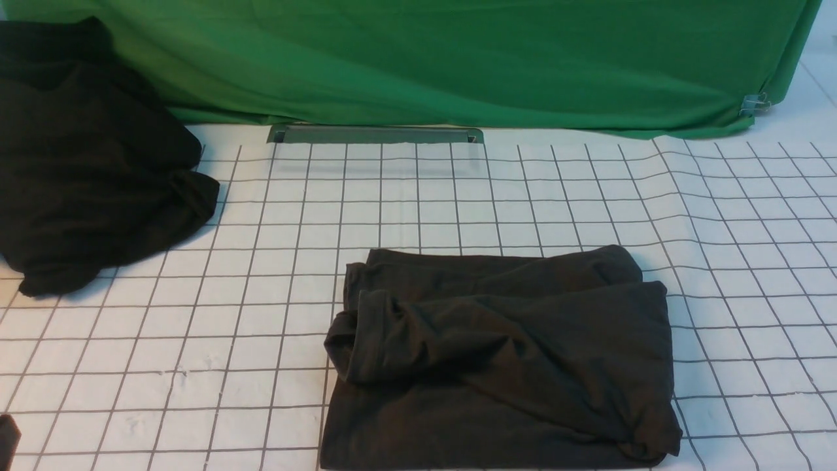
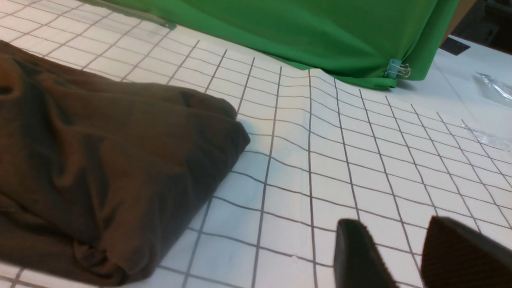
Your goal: Fold a long-sleeved shirt over a white checkered tablecloth.
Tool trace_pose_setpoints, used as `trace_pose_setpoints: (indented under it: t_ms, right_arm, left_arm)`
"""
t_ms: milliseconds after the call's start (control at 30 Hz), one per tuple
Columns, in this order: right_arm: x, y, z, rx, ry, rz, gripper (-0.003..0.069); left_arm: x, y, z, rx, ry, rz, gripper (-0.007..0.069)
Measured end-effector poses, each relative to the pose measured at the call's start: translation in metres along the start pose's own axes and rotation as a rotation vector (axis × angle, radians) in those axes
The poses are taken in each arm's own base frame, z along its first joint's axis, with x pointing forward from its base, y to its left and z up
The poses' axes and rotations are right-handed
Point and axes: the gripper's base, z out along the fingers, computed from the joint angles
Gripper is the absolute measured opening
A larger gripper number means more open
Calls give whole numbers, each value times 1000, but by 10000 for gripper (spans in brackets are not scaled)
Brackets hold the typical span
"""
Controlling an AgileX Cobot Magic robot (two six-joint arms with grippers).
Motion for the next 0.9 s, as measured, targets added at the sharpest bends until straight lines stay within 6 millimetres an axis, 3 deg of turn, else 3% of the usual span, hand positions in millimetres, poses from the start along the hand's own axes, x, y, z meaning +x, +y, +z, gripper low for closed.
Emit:
trace_pose_setpoints:
  t_ms: [900]
  right_arm:
    - [0, 0, 0, 0, 0, 0, 241]
  left_arm:
    - [0, -3, 0, 52, 2, 29, 1]
